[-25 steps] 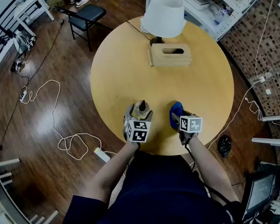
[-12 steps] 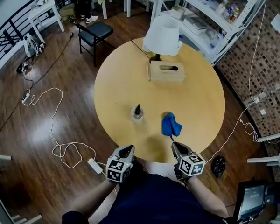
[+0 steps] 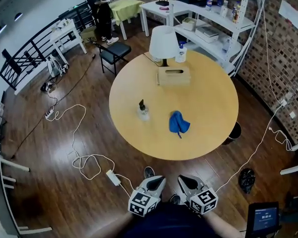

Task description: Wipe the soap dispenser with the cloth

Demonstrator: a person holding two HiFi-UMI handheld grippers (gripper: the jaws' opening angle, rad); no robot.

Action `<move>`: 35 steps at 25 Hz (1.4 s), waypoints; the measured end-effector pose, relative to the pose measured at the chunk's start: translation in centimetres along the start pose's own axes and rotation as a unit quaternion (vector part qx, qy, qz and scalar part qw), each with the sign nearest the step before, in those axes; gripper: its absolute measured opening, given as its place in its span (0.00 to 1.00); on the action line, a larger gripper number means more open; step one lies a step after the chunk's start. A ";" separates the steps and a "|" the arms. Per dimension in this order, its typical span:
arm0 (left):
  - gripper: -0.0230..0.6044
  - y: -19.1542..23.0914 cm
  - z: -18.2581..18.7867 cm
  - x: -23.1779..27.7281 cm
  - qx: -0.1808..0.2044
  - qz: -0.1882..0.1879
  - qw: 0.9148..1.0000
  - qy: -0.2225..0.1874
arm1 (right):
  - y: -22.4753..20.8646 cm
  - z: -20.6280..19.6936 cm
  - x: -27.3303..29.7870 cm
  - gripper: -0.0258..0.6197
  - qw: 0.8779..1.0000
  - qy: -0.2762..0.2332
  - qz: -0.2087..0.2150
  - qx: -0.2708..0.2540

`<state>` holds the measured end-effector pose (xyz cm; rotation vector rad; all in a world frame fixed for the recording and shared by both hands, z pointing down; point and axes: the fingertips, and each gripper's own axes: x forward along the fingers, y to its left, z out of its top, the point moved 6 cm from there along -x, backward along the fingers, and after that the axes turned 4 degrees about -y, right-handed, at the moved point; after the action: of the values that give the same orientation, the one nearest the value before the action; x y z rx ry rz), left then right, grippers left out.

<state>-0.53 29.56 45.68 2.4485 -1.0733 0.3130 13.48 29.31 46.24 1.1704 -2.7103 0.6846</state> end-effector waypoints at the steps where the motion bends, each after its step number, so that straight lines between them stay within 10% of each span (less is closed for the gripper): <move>1: 0.04 -1.2 -0.6 -0.5 0.003 -0.009 1.000 0.007 | 0.6 -0.2 -0.9 0.06 1.000 -0.005 0.001 0.000; 10: 0.04 -2.5 0.0 -2.3 0.024 -0.026 0.999 -0.017 | 3.3 2.1 -3.4 0.06 0.998 -0.062 -0.003 -0.004; 20: 0.04 1.4 -2.9 -7.9 -0.048 -0.003 0.998 -0.031 | 8.2 0.4 0.3 0.06 0.999 -0.015 0.007 -0.029; 35: 0.04 1.3 -1.5 -7.7 -0.024 -0.026 0.999 -0.035 | 8.9 1.6 0.2 0.06 0.999 -0.027 -0.006 -0.045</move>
<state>-6.68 34.43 44.47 2.4553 -1.0322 0.1838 7.13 33.82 41.61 1.2003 -2.7434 0.5320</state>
